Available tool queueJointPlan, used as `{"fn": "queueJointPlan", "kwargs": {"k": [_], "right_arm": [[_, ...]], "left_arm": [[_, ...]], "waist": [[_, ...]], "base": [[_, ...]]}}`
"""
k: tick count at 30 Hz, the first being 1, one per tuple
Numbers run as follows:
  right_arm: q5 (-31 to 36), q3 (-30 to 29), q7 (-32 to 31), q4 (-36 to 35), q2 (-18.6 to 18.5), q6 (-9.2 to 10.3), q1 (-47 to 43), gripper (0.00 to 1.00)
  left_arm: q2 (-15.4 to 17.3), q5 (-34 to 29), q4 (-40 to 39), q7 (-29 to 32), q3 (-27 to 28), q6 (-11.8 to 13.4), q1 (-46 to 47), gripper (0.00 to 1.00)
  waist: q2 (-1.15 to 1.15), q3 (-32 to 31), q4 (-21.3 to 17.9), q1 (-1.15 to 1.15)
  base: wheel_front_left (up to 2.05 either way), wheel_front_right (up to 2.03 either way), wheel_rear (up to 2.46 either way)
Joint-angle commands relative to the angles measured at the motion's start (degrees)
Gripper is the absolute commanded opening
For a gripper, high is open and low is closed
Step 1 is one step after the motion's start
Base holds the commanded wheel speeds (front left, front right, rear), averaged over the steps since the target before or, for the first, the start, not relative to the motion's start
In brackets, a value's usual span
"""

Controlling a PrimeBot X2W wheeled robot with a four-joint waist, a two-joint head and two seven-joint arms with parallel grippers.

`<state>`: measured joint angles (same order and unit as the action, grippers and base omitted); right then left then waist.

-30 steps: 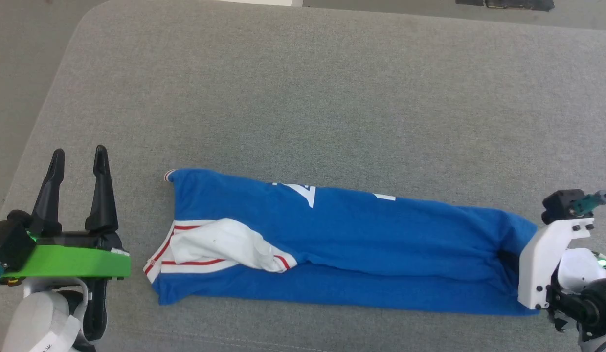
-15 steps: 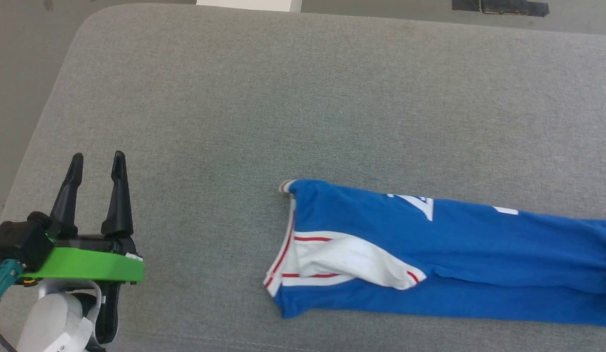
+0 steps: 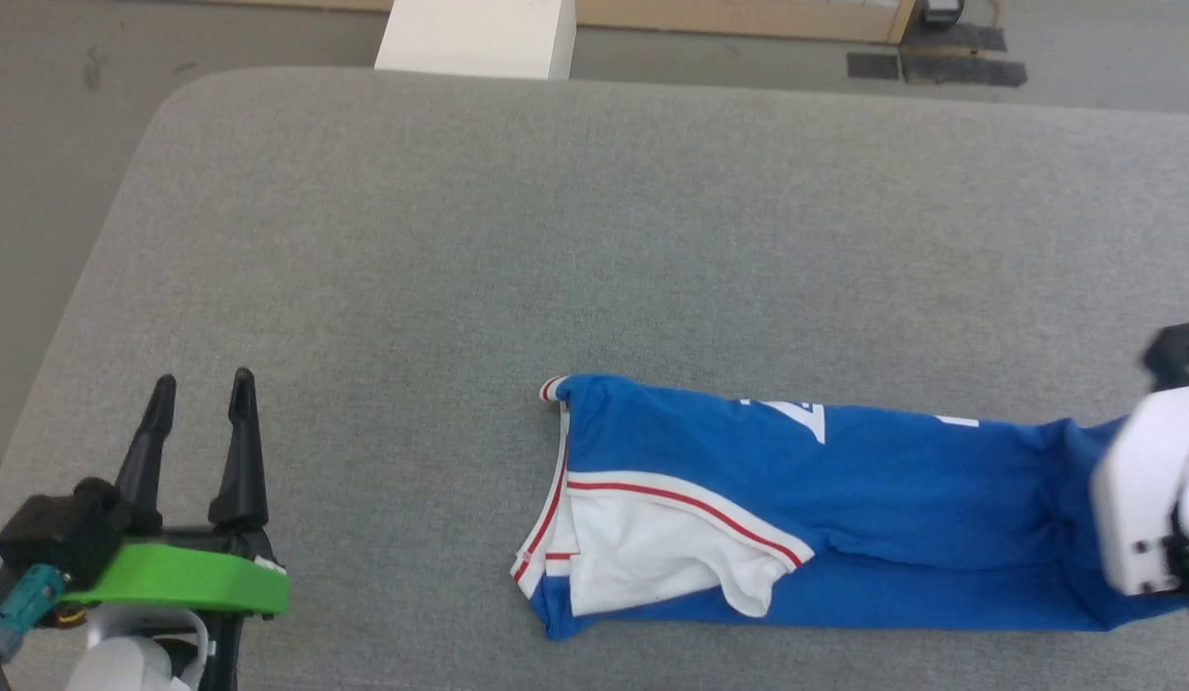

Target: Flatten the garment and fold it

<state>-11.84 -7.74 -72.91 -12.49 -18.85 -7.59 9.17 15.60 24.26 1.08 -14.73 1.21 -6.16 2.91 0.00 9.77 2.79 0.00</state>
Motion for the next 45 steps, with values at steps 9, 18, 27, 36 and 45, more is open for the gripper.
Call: {"fn": "queueJointPlan", "kwargs": {"k": [9,18,27,36,45], "right_arm": [[-7.05,11.74,2.96,-2.98,6.9,0.1,0.03,0.0],[-7.25,20.76,13.45,7.31,13.46,0.1,4.79,0.0],[-8.92,28.11,25.39,24.01,15.94,0.1,10.59,0.0],[-11.55,31.78,36.31,34.53,15.96,0.1,14.5,1.0],[-20.89,38.45,41.19,29.8,15.96,0.1,18.23,1.0]], "left_arm": [[-1.67,0.36,-0.14,-0.27,-0.6,0.41,-2.11,1.0],[-1.96,0.0,-0.07,-0.27,-1.01,0.31,-2.53,1.0],[-2.21,0.27,1.24,-0.26,-3.47,-0.26,-1.11,1.0],[-2.47,0.6,2.43,-0.26,-4.41,-0.6,-0.12,1.0],[-2.95,0.02,3.01,-0.27,-3.8,-0.65,-0.54,1.0]], "waist": [[0.0,-1.99,1.73,0.0],[0.0,-1.56,4.15,0.0],[0.0,0.6,7.43,0.0],[0.0,1.5,8.2,0.0],[0.0,-1.66,5.68,0.0]], "base": [[0.0,0.0,0.0],[0.0,0.0,0.0],[0.0,0.0,0.0],[0.0,0.0,0.0],[0.0,0.0,0.0]]}}
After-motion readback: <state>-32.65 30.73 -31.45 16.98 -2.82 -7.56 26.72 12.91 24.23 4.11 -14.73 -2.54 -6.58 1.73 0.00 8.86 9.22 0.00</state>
